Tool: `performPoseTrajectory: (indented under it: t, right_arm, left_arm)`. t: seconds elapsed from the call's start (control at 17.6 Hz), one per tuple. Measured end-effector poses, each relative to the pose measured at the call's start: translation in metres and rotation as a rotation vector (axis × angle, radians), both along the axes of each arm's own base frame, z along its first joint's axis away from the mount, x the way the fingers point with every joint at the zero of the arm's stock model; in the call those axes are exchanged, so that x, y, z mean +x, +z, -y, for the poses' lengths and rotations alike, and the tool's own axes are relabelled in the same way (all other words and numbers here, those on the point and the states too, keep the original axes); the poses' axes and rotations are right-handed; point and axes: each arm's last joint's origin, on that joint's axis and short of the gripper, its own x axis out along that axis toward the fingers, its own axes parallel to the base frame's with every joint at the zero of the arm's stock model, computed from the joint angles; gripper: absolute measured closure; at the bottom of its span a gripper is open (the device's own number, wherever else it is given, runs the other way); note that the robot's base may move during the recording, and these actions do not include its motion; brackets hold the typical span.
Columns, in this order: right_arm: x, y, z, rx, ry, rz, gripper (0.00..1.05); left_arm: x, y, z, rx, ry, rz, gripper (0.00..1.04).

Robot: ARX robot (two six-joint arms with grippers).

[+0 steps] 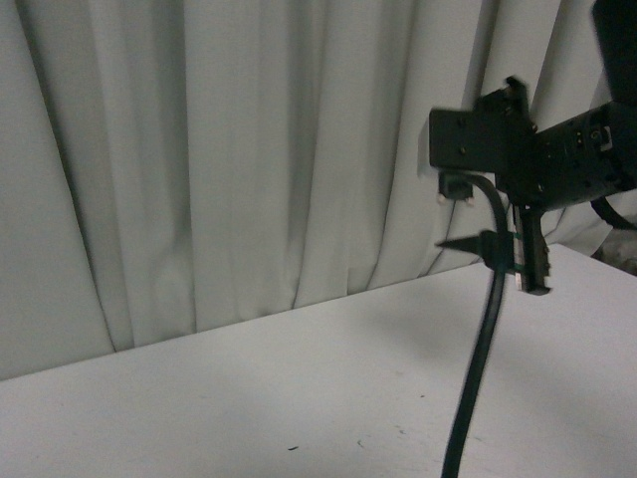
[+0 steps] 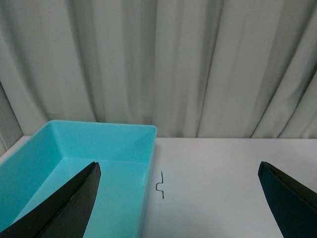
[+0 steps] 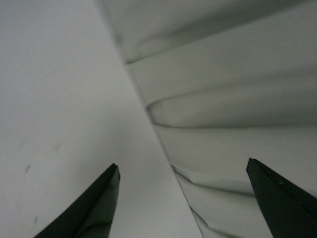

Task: Wind up and store yellow beetle toy

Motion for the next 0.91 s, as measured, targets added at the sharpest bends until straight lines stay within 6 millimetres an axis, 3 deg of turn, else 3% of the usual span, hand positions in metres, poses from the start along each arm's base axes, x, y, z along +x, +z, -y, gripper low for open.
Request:
performPoseTrajectory:
  t: [0.06,0.17,0.28,0.34,0.46,0.63,0.91]
  right_arm:
    - [-0.019,-0.002,-0.013,0.145,-0.138,0.107,0.36]
    - [-0.059,0.018,-0.037,0.577,-0.316,0.340,0.57]
    - [-0.092,0.034,-0.054,0.838,-0.383,0.379,0.73]
    - [-0.113,0.031,-0.063,0.944,-0.392,0.349,0.84]
    - [-0.137,0.020,-0.065,1.020,-0.410,0.336,1.01]
    - [-0.152,0.011,-0.063,1.075,-0.404,0.387,1.03]
    - [-0.167,-0.020,-0.063,1.086,-0.415,0.371,1.03]
  left_arm:
    - [0.000,0.000,0.000,0.000,0.000,0.000,0.07]
    - [0.000,0.000,0.000,0.000,0.001,0.000,0.07]
    - [0.000,0.000,0.000,0.000,0.000,0.000,0.07]
    - [0.000,0.000,0.000,0.000,0.000,0.000,0.07]
    - [0.000,0.000,0.000,0.000,0.003,0.001,0.07]
    - [0.000,0.000,0.000,0.000,0.000,0.000,0.07]
    - [0.000,0.000,0.000,0.000,0.000,0.000,0.07]
